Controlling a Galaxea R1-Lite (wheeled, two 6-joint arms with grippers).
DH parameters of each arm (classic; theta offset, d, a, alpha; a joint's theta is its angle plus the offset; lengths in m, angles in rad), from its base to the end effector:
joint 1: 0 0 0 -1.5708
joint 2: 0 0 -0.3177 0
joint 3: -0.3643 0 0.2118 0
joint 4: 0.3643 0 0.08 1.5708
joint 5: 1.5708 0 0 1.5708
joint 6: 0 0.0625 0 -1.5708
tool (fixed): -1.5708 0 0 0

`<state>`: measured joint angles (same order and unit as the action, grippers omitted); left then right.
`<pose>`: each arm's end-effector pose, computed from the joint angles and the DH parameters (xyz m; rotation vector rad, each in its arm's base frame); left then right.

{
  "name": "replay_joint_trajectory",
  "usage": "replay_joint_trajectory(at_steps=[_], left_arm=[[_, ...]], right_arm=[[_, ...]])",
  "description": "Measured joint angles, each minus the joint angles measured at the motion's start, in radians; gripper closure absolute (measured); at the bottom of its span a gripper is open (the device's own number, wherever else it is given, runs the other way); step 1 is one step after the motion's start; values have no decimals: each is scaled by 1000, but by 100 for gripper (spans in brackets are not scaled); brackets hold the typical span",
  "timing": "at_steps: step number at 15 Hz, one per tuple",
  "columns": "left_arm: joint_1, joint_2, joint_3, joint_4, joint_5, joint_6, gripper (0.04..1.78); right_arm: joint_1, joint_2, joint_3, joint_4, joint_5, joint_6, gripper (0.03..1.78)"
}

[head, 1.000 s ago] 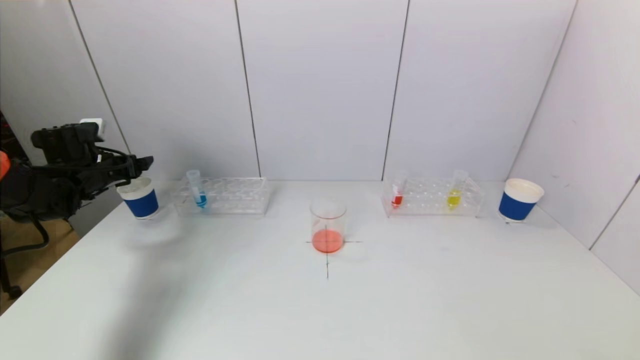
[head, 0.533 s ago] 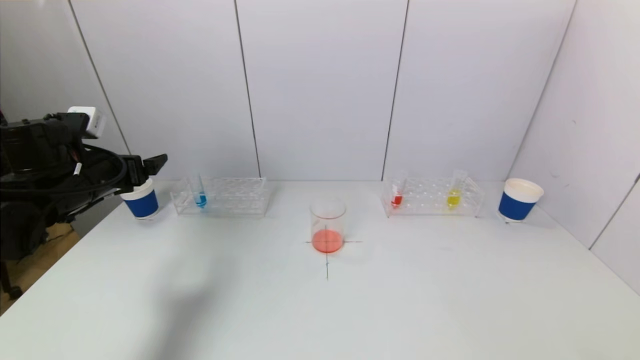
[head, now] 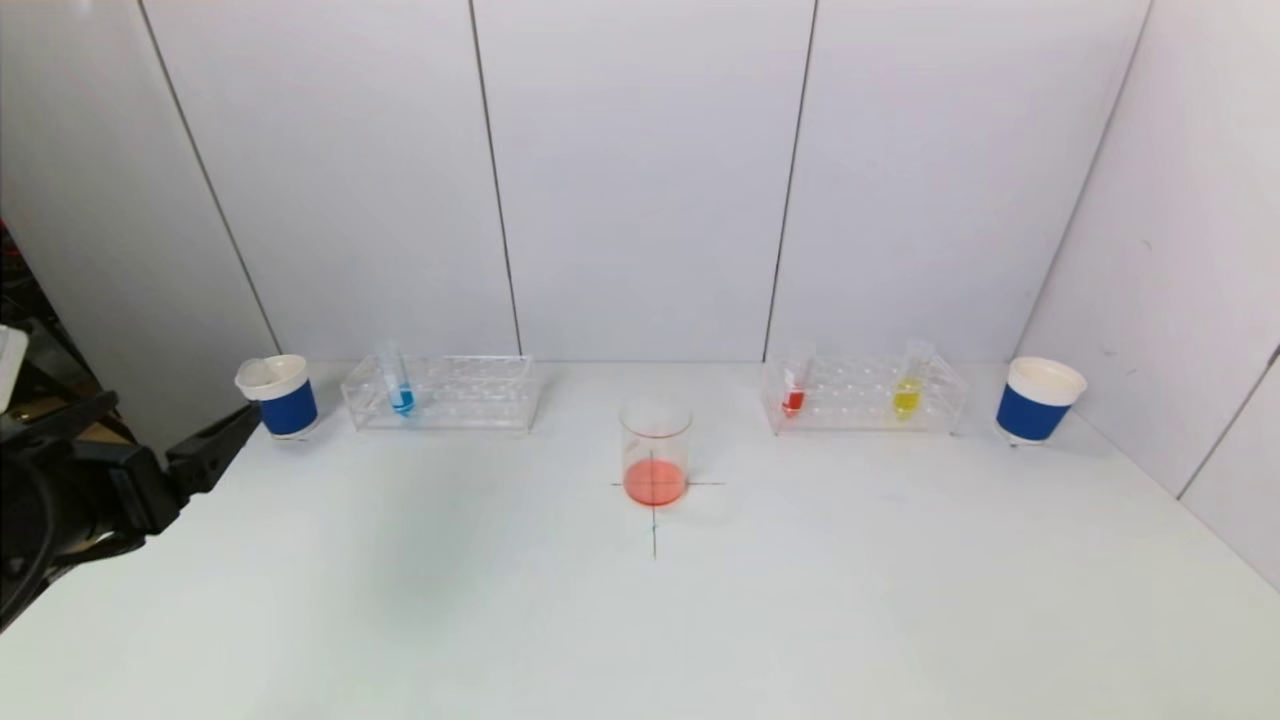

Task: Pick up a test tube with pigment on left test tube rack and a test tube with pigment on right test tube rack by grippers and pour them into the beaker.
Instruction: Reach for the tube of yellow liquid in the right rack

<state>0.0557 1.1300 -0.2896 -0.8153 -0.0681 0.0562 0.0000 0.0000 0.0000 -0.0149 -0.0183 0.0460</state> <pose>0.1949 0.0066 0.1867 0.0546 0.0247 -0.0131 0.0227 -0.0011 0.0776 0.0461 -0.0153 -0.0180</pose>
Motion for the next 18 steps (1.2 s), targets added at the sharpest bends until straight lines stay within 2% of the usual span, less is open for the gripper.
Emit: replay_joint_trajectory(at_steps=[2, 4, 10, 12, 15, 18], left_arm=[[-1, -152, 70, 58, -2, 7, 4], [-2, -330, 110, 176, -13, 10, 4], [-27, -876, 121, 743, -66, 8, 4], [-40, -1002, 135, 868, -72, 9, 4], [-49, -1095, 186, 919, -60, 10, 4], [-51, -1123, 229, 879, -42, 7, 4]], right_arm=[[0, 0, 0, 0, 0, 0, 4], [0, 0, 0, 0, 0, 0, 4], [0, 0, 0, 0, 0, 0, 4], [0, 0, 0, 0, 0, 0, 4], [0, 0, 0, 0, 0, 0, 4], [0, 0, 0, 0, 0, 0, 4]])
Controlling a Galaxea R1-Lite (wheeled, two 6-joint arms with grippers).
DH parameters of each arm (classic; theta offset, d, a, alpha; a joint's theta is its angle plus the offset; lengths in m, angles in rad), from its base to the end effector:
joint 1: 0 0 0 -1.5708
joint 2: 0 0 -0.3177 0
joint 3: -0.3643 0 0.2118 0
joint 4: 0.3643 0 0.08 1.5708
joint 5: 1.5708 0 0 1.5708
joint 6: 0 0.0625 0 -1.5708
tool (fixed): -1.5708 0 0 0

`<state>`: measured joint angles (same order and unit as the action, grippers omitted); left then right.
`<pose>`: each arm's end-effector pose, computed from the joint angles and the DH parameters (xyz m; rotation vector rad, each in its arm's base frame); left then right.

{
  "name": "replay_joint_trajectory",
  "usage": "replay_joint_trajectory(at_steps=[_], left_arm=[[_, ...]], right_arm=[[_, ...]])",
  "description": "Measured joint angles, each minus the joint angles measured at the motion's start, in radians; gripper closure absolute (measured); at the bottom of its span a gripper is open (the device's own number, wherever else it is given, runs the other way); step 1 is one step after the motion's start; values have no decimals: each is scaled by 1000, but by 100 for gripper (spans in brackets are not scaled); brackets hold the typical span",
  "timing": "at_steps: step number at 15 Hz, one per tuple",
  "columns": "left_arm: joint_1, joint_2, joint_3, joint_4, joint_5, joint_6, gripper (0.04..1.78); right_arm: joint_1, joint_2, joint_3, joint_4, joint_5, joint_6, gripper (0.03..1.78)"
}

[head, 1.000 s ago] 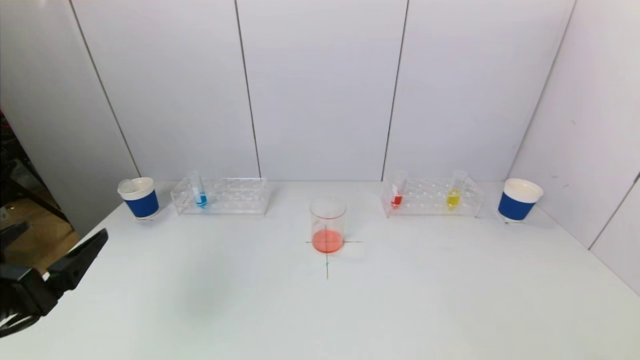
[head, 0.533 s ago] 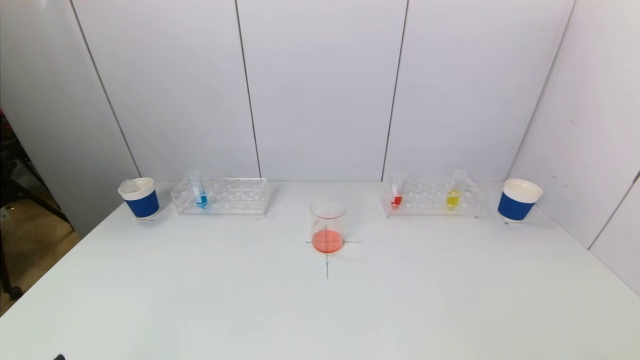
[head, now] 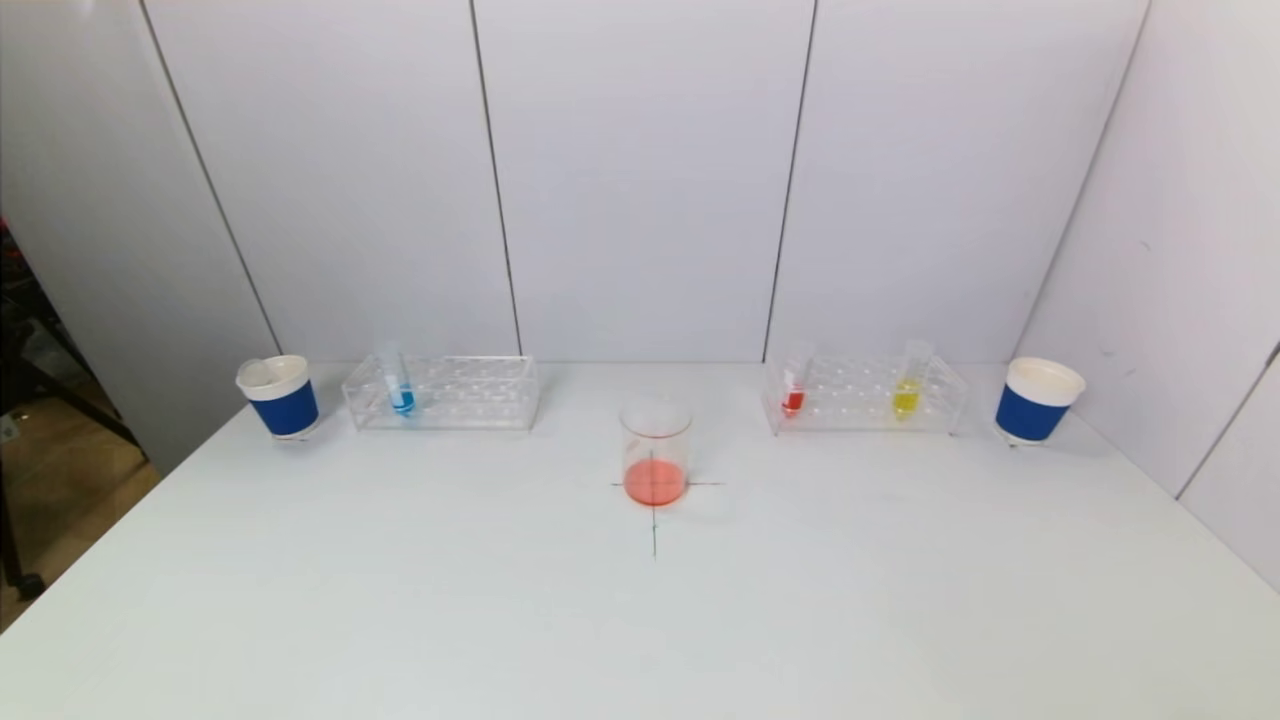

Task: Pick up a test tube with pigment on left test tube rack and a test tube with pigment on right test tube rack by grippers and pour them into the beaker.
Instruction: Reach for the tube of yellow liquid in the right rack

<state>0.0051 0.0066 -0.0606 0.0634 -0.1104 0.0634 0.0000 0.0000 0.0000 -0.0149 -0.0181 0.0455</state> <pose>0.0180 -0.0068 0.0868 0.0628 0.0060 -0.1056 0.0227 -0.0011 0.0776 0.0456 -0.0153 -0.0178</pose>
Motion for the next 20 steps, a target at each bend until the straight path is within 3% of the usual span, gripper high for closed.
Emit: replay_joint_trajectory(at_steps=[4, 9, 20], left_arm=[[-1, -7, 51, -73, 100, 44, 4], [-1, -7, 60, -59, 112, -62, 4], [-1, -7, 61, -60, 112, -69, 4]], right_arm=[[0, 0, 0, 0, 0, 0, 4], [0, 0, 0, 0, 0, 0, 4], [0, 0, 0, 1, 0, -5, 4]])
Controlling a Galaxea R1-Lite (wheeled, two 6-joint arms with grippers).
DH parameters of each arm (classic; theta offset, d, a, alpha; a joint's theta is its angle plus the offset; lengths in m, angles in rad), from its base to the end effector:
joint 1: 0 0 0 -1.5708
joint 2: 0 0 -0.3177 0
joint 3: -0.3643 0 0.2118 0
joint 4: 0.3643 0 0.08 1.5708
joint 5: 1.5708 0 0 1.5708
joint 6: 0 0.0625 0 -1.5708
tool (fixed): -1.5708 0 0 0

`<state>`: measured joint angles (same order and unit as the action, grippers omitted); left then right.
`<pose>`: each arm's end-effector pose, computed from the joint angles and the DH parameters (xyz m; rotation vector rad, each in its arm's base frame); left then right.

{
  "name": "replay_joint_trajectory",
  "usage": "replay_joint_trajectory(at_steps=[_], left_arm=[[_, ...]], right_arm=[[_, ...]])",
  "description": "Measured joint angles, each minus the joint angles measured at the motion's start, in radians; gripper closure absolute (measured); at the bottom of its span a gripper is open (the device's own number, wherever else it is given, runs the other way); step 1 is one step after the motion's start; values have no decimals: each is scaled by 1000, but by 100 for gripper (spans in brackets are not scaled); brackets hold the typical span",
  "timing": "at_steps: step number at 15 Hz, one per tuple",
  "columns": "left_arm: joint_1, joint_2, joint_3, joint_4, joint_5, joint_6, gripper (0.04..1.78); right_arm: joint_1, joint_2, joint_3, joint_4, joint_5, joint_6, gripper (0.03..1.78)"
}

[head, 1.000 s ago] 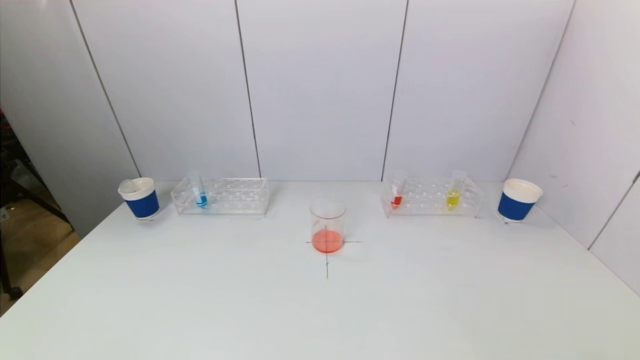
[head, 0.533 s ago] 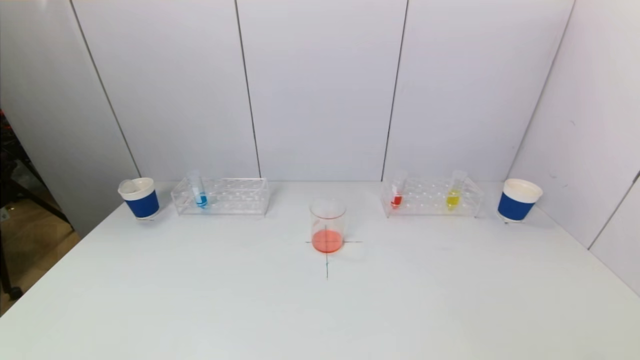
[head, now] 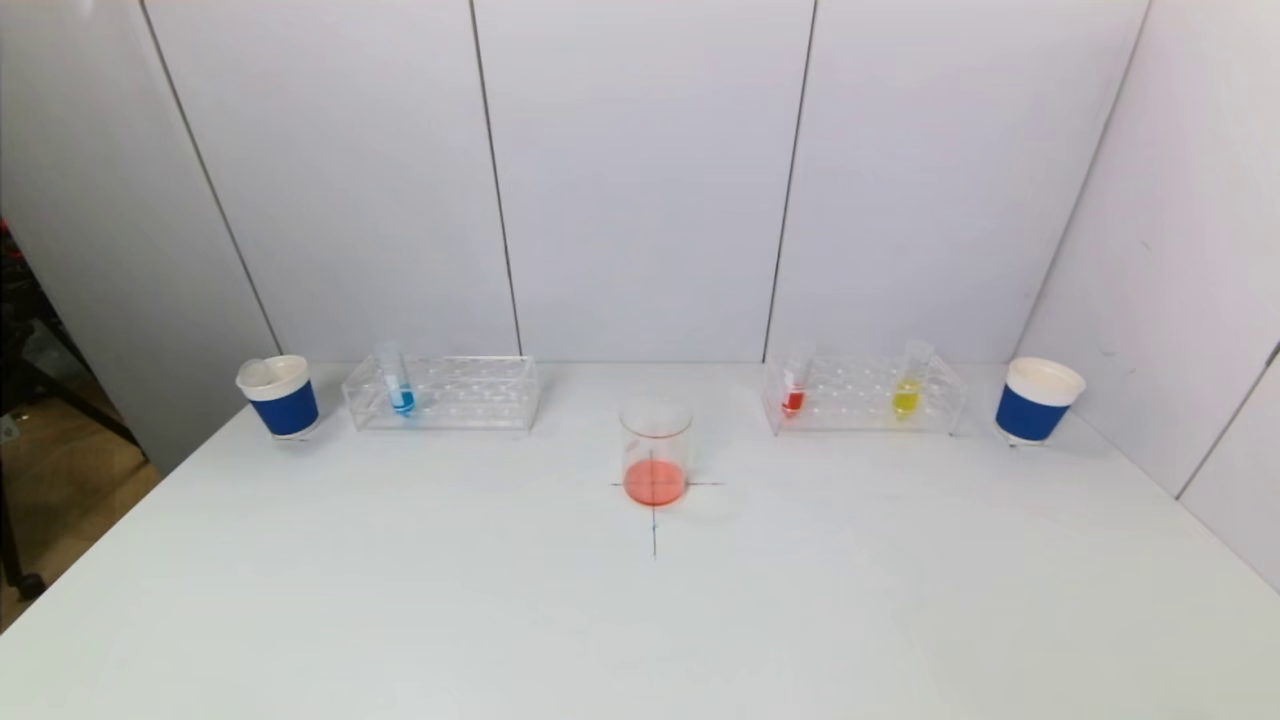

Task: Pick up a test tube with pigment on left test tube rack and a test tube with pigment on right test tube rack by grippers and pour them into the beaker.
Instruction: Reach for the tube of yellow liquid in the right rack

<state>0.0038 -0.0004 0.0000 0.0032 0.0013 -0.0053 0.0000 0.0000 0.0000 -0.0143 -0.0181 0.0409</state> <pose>0.0227 0.0002 0.0750 -0.0053 0.0028 0.0051 0.0227 -0.0011 0.0775 0.0410 -0.0147 -0.0178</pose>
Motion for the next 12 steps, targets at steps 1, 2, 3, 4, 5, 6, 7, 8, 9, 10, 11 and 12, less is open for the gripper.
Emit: replay_joint_trajectory(at_steps=[1, 2, 3, 4, 5, 6, 7, 8, 9, 10, 11, 12], left_arm=[[0, 0, 0, 0, 0, 0, 4], [0, 0, 0, 0, 0, 0, 4], [1, 0, 0, 0, 0, 0, 4], [1, 0, 0, 0, 0, 0, 4], [1, 0, 0, 0, 0, 0, 4], [1, 0, 0, 0, 0, 0, 4], [1, 0, 0, 0, 0, 0, 4], [1, 0, 0, 0, 0, 0, 4], [1, 0, 0, 0, 0, 0, 4], [1, 0, 0, 0, 0, 0, 4], [1, 0, 0, 0, 0, 0, 4], [1, 0, 0, 0, 0, 0, 4]], right_arm=[[0, 0, 0, 2, 2, -11, 4], [0, 0, 0, 3, 0, -12, 4], [0, 0, 0, 3, 0, -5, 4], [0, 0, 0, 3, 0, -1, 4], [0, 0, 0, 1, -1, 0, 4], [0, 0, 0, 1, -2, -7, 4], [0, 0, -1, 1, -4, -16, 4], [0, 0, -10, 6, -4, -27, 4], [0, 0, -29, 9, 0, -36, 4], [0, 5, -60, 19, 2, -39, 4], [0, 20, -109, 33, 2, -41, 4], [0, 47, -157, 49, 2, -43, 4]])
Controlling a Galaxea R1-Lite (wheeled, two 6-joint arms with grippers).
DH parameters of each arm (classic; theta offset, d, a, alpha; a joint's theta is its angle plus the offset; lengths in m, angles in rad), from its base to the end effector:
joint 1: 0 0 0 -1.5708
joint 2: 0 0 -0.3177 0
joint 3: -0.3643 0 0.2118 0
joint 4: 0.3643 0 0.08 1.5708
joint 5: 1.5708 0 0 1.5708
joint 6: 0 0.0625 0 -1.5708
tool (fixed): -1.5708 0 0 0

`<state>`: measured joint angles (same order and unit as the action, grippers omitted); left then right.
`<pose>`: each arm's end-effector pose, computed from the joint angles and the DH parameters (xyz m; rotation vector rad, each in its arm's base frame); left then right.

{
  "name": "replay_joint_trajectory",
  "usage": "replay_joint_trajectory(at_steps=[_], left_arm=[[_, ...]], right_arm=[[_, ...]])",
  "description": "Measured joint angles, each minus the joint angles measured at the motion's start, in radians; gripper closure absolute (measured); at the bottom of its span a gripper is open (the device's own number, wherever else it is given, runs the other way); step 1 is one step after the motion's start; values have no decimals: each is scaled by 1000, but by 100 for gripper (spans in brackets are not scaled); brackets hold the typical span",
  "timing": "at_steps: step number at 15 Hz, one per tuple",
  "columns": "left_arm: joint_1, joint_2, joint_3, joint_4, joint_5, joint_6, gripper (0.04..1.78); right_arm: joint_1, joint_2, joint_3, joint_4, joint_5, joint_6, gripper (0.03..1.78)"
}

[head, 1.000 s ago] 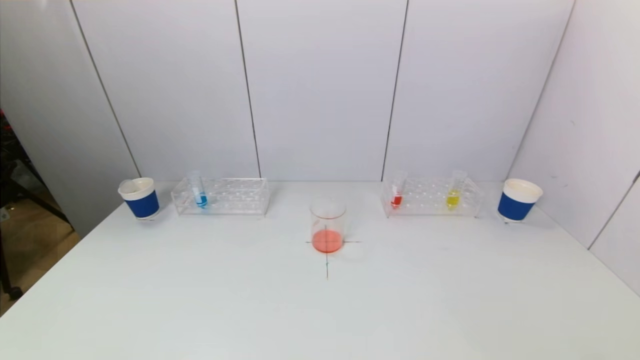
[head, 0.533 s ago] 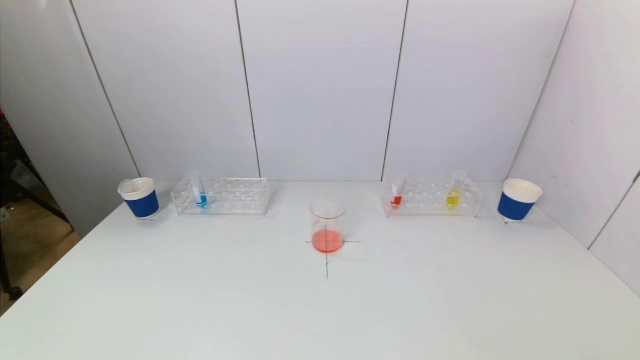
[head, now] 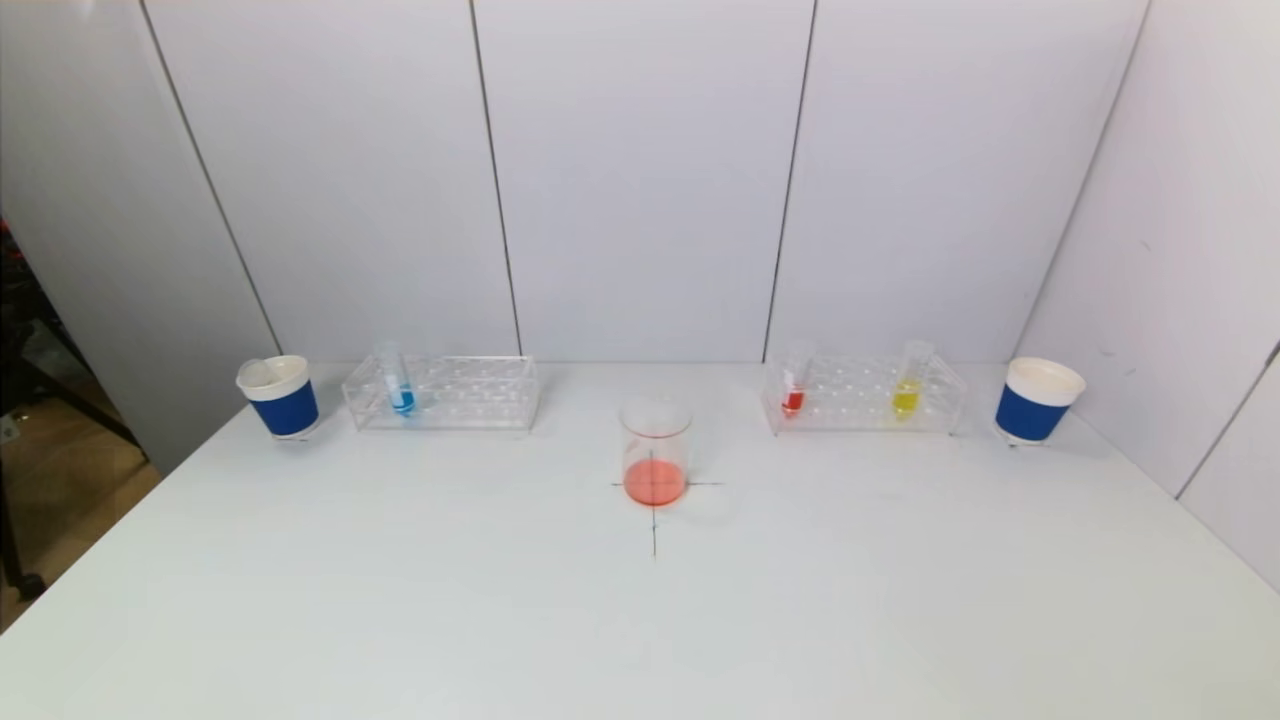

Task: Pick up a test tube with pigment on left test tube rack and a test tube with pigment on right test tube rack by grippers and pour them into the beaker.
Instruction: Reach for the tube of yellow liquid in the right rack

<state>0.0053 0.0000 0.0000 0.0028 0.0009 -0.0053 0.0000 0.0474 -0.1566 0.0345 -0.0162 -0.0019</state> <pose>0.0227 0.0002 0.0751 -0.0053 0.0028 0.0062 0.0132 -0.0010 0.1223 -0.0013 -0.0747 -0.0163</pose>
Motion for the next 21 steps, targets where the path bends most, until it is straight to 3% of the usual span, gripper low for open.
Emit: replay_joint_trajectory(at_steps=[5, 11, 21], left_arm=[[-1, 0, 0, 0, 0, 0, 4], [-1, 0, 0, 0, 0, 0, 4], [0, 0, 0, 0, 0, 0, 4]], right_arm=[[-1, 253, -214, -12, 1, -5, 4], [-13, 660, -368, -150, -3, -10, 4], [-10, 1329, -380, -727, -10, 2, 4]])
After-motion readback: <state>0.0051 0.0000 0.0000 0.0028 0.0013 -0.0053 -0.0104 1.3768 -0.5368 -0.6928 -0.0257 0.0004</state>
